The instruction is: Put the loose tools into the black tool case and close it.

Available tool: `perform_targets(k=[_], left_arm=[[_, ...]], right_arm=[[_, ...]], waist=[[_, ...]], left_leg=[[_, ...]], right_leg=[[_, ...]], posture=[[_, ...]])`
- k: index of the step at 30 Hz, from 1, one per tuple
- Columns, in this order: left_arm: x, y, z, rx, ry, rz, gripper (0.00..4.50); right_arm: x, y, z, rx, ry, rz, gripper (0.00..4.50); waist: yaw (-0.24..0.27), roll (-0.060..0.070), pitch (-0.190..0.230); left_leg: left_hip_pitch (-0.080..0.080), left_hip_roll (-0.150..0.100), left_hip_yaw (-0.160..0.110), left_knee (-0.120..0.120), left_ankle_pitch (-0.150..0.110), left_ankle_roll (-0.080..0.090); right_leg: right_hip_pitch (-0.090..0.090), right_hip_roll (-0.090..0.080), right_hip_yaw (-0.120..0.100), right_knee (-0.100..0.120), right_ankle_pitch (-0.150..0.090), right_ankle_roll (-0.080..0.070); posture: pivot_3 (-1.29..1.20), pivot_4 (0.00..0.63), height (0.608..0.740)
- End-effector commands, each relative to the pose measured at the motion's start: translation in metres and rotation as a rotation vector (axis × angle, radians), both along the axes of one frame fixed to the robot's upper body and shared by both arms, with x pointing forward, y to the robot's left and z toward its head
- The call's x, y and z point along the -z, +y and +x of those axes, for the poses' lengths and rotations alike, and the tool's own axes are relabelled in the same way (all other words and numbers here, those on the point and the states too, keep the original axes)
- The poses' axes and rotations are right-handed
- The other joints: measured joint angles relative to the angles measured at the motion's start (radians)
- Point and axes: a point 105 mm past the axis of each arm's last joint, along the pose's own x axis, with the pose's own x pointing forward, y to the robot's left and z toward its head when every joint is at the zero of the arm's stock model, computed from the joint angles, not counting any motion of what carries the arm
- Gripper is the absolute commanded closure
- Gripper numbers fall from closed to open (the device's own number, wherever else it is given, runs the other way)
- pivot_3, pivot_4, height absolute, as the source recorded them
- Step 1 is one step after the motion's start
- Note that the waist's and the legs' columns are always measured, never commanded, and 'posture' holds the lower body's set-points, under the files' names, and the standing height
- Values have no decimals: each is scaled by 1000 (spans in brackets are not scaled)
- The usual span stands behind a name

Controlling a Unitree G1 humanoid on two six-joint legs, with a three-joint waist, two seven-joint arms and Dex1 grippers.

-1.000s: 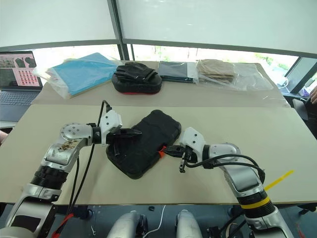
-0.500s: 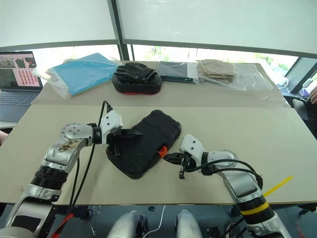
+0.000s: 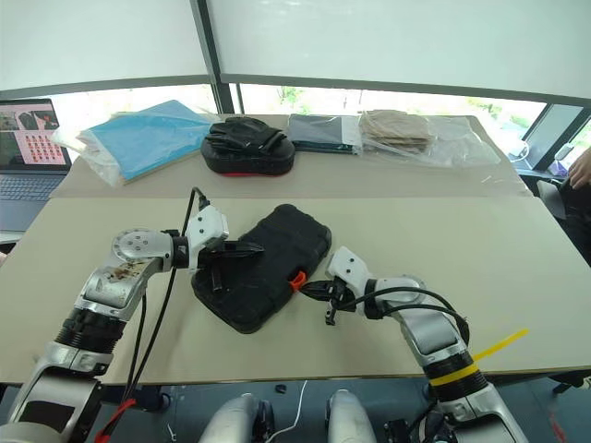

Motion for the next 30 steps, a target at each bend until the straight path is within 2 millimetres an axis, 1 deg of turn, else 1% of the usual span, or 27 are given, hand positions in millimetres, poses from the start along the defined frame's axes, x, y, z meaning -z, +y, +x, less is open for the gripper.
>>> perform_targets(k=[1,5,8,12,15,17,18,20,21,22,23,24,25,26,27,29,30], left_arm=[[54,8,-17,-3,190,105,4447],[62,8,-20,-17,218,97,4447],[60,8,-19,-31,194,66,4447],[42,17,-16,-59,84,-40,4447],[21,32,-16,-101,-10,-110,4447],[12,41,-21,-114,30,-160,4500],[8,49,-22,-133,15,-152,4224],[-2,67,-29,-169,-7,-145,3745],[-6,74,-33,-182,-6,-148,3372],[-7,85,-39,-202,1,-139,3083],[-8,98,-45,-233,-11,-119,2717],[-8,108,-50,-260,-24,-105,2424],[-9,114,-53,-277,-33,-96,2083],[-5,125,-58,-317,-39,-87,1657],[-1,134,-63,-349,-41,-79,1340],[16,153,-82,-403,-3,-43,568],[23,161,-90,-427,4,-28,216]], right_arm=[[-42,13,11,-24,-170,86,4500],[-49,22,13,-34,-177,118,4500],[-46,23,9,-52,-168,109,4500],[-41,8,1,-53,-155,74,4500],[-43,-11,-3,-24,-154,67,4500],[-47,-23,-6,-5,-163,69,3920],[-48,-29,-7,7,-172,62,3740],[-50,-45,-11,28,-185,43,3048],[-50,-52,-13,37,-193,34,2668],[-50,-61,-15,47,-208,19,2434],[-51,-69,-16,50,-244,4,2085],[-50,-76,-19,43,-273,-6,1829],[-50,-80,-21,37,-294,-12,1440],[-50,-85,-23,32,-311,5,1026],[-52,-90,-25,32,-326,30,656],[-49,-101,-28,36,-327,44,1],[-45,-105,-31,29,-296,35,0]], waist=[[0,0,0],[-4,0,0],[-5,0,0],[-6,1,0],[-10,1,0],[-10,1,0],[-11,1,0],[-12,1,0],[-13,1,0],[-11,1,1],[-8,0,1],[-8,0,1],[-7,0,1],[-4,1,1],[-3,1,2],[3,0,3],[4,-1,3]], left_leg=[[0,0,0,0,0,0],[1,1,1,-1,0,-1],[3,1,1,-1,1,-1],[5,1,2,-3,1,-1],[6,2,2,-5,0,-2],[5,3,2,-6,0,-2],[5,3,2,-6,0,-3],[5,4,2,-6,-1,-5],[5,4,2,-6,-2,-6],[5,4,2,-6,-2,-6],[4,4,2,-6,-2,-7],[4,4,1,-6,-2,-7],[4,4,2,-6,-3,-9],[4,4,2,-6,-4,-10],[5,4,2,-6,-5,-10],[4,3,2,-6,-5,-10],[3,3,2,-6,-5,-10]], right_leg=[[0,0,0,0,0,0],[-1,0,0,2,0,-1],[-1,0,0,5,-1,-3],[-2,0,1,8,-3,-6],[-2,1,1,8,-4,-7],[-2,1,1,8,-5,-8],[-2,1,0,8,-6,-8],[-3,1,0,8,-7,-8],[-2,1,0,8,-7,-8],[-3,1,0,9,-8,-8],[-4,1,0,8,-9,-8],[-4,1,-1,9,-9,-8],[-5,1,0,8,-10,-8],[-4,0,0,8,-12,-10],[-4,0,0,8,-15,-10],[-4,0,0,7,-17,-8],[-4,-1,0,7,-17,-9]], posture=[[0,150,740],[0,150,740],[0,150,740],[0,150,740],[0,150,740],[0,150,740],[0,150,740],[0,150,740],[0,150,740],[0,150,740],[0,150,740],[0,150,740],[0,150,740],[0,150,740],[0,150,740],[0,150,740],[0,150,740]])
